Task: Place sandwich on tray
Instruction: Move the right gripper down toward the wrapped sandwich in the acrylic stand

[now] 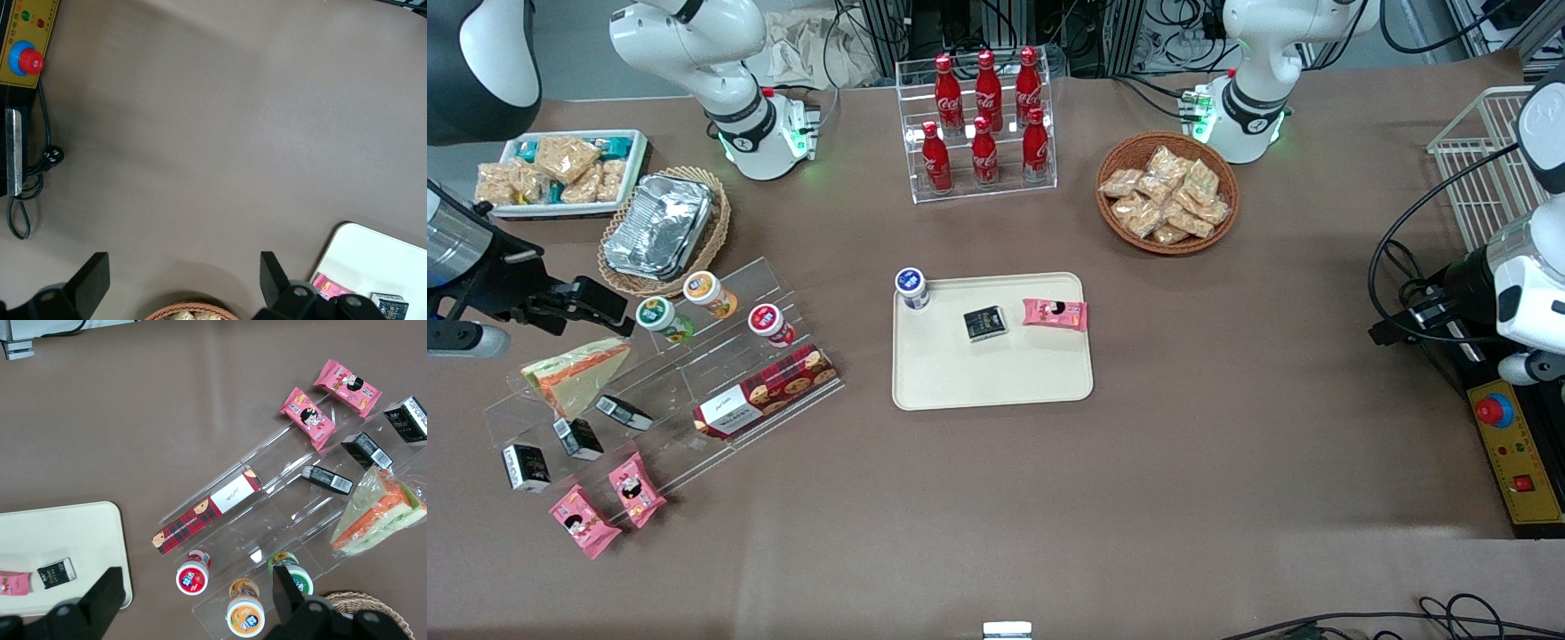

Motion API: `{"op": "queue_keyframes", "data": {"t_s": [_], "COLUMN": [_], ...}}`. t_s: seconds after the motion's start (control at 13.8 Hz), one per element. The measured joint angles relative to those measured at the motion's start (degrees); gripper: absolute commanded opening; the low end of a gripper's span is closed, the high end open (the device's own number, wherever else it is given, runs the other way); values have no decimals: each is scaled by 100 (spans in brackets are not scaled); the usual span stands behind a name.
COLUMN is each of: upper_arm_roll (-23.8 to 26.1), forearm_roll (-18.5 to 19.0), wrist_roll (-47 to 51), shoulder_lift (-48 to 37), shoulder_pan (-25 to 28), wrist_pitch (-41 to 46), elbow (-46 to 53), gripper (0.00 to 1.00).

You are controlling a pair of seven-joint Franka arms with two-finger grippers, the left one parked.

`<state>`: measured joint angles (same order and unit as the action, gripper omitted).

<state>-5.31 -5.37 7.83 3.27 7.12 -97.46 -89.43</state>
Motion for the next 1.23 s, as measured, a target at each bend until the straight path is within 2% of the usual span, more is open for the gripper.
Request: {"op": "queue_keyframes", "data": {"t_s": [0.36, 0.58, 0.8, 1.23], "upper_arm_roll": [-72, -150, -246, -536], "forearm_roll": [22, 162, 847, 944], "wrist_roll": [13, 9, 29, 1498], "shoulder_lift": [0, 0, 22, 522], "shoulder_pan": [-93, -231, -243, -663], "wrist_pitch": [0, 0, -6, -230], "elbow": [0, 0, 0, -9], "gripper": [99, 99, 99, 99]}}
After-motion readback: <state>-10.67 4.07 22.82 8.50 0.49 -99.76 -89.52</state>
